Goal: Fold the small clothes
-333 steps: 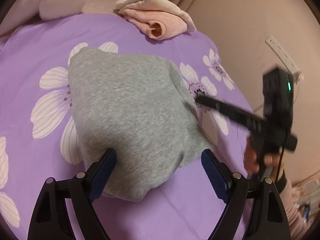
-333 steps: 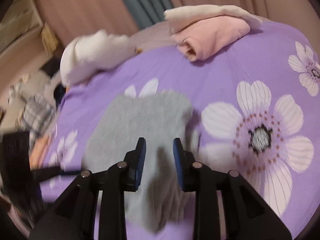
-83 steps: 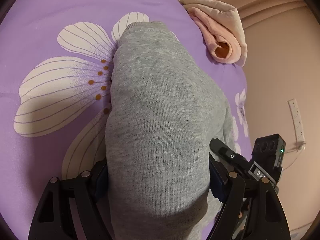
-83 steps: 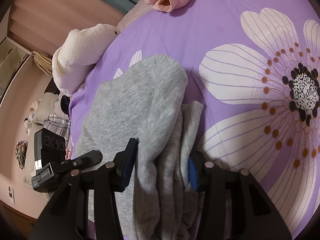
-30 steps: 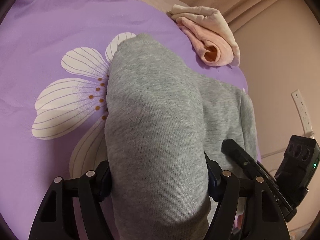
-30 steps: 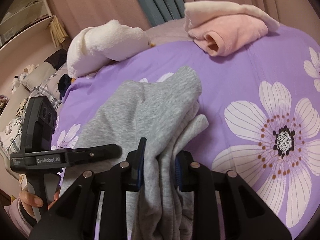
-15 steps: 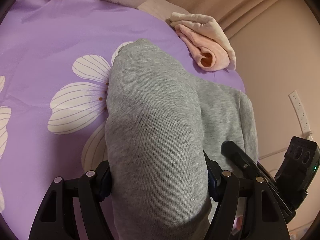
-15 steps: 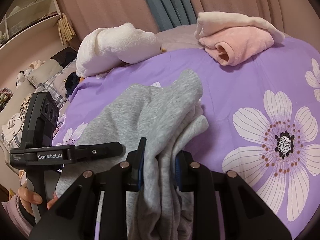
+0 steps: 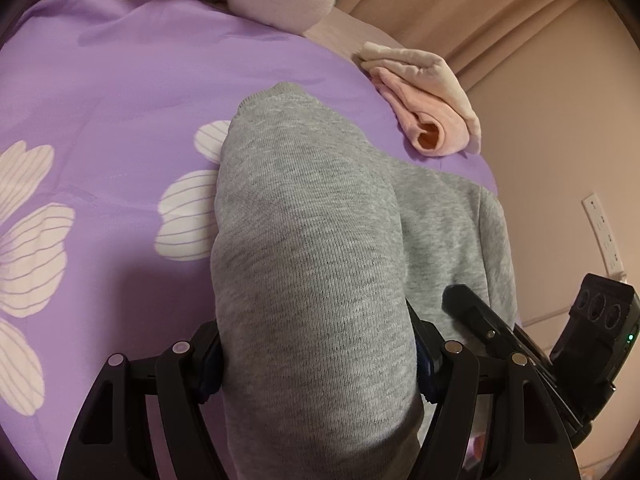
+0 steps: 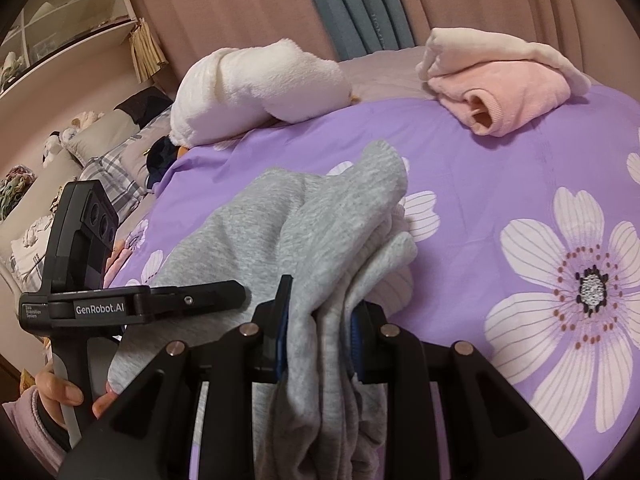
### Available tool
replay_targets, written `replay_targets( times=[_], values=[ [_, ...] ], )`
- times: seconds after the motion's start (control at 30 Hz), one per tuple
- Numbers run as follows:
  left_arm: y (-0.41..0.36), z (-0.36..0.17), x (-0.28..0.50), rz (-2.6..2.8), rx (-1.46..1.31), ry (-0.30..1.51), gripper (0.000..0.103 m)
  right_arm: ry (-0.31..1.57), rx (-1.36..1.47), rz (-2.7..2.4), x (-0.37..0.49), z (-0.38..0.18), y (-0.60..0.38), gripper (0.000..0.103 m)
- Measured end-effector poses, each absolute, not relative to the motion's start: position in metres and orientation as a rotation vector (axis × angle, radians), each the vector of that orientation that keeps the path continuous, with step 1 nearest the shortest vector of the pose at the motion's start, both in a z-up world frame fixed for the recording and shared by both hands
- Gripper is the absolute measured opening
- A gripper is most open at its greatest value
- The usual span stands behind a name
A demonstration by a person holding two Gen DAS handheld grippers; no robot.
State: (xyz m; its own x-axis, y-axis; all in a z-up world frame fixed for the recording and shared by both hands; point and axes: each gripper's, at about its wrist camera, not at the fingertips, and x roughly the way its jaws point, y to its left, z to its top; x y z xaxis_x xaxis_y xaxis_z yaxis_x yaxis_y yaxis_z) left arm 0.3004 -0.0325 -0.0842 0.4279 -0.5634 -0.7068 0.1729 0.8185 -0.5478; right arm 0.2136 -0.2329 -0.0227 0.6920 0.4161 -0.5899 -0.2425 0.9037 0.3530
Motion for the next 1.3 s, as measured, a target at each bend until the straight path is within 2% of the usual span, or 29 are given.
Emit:
replay_targets(
  times=[0.5,1.3],
  values=[
    [0.014,-0.088,0.3,-0.411,-0.457,1.029,0.072,0.741,0.251,0.439,0.226,-0.029,-0.188,0.025],
    [0.014,-0.108,0.306,-0.368,-0.415,1.107,0.073,0.849,0.28,0.458,0.236,-0.056,-0.18,0.028]
  ],
)
